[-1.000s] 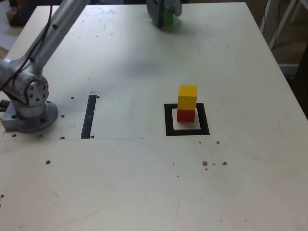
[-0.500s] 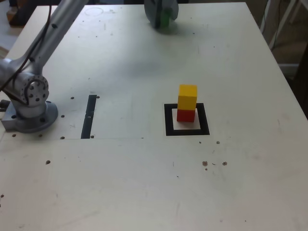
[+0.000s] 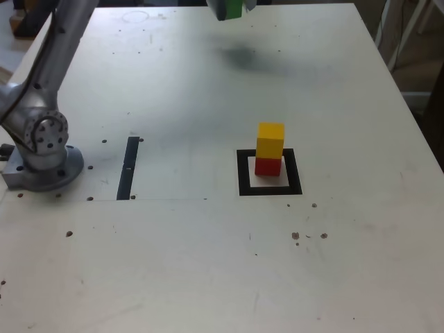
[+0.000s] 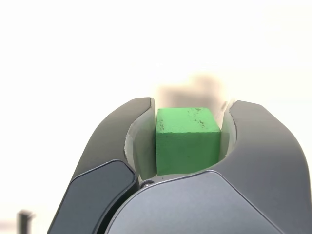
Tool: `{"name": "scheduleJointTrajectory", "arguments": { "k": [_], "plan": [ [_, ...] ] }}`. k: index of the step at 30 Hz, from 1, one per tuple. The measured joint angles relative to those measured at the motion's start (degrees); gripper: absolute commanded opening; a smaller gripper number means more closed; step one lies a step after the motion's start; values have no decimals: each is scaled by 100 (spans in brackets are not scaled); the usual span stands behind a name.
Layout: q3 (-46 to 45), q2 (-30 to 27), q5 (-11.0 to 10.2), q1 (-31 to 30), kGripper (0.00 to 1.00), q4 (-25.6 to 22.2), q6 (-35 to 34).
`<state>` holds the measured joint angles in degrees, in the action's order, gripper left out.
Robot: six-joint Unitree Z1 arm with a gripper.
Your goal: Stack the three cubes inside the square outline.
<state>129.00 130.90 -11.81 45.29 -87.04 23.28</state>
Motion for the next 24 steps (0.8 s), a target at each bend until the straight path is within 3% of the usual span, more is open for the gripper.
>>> {"name": "scheduleJointTrajectory", "arguments": {
  "k": [10,20,24],
  "plan": [
    [-1669,-1356,-137,-1264,28,-52,-126],
    [-2646,-2701,103,-2527,28,28,-748],
    [-2844,-2820,128,-3296,28,16,-1217]
  ]
}}
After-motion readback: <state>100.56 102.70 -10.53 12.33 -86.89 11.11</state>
